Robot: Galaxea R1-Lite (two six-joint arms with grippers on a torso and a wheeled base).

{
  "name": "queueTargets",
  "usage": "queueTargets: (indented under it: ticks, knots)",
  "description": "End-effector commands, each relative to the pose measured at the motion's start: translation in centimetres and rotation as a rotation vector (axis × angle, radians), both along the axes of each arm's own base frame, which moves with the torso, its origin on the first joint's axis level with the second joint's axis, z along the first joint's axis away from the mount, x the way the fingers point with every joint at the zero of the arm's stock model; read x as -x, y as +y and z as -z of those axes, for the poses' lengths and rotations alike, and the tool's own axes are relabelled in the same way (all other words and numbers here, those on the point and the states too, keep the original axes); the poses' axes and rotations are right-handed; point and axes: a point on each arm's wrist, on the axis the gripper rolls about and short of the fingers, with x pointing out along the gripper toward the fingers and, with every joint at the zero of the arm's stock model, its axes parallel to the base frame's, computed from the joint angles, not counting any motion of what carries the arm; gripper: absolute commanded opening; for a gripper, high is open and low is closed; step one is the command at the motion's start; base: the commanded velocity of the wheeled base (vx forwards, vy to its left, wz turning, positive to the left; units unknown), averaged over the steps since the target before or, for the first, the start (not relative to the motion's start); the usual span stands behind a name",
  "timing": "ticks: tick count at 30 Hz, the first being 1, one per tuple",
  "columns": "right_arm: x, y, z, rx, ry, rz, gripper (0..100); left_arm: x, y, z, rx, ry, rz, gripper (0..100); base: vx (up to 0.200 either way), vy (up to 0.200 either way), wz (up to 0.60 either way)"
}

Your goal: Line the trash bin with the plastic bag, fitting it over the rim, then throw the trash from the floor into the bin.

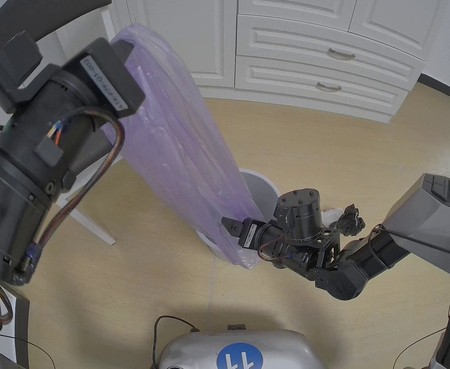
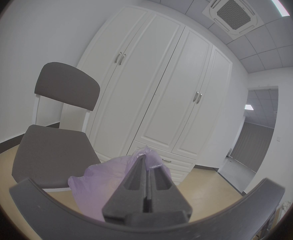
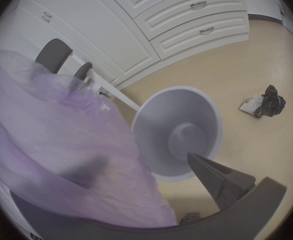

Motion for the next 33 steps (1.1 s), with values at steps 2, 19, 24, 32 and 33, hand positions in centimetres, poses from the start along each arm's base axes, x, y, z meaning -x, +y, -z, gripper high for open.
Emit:
queueTargets:
  ticks: [2,19,24,32,33]
  knots:
    - [-0.4,-0.6,0.1,-0.009,0.004,0.014,100,0.5,0.7,-0.8,0.027,-0.02,-0.001,0,0.0,0.0,0.0]
    - [-0.8,-0.5,0.0,-0.054,-0.044,0.032,100,0.1,2.2,-1.8,0.056,-0.044,-0.057,0,0.0,0.0,0.0]
    - [-0.9,-0.4,0.0,-0.058,-0.048,0.034,100,-0.7,3.0,-2.3,0.071,-0.057,-0.112,0,0.0,0.0,0.0]
    - [-0.9,-0.5,-0.4,-0.08,-0.081,0.047,100,-1.0,3.2,-2.3,0.068,-0.057,-0.127,0,0.0,0.0,0.0]
    - [-0.9,-0.5,-0.4,-0.08,-0.081,0.047,100,-1.0,3.2,-2.3,0.068,-0.057,-0.127,0,0.0,0.0,0.0]
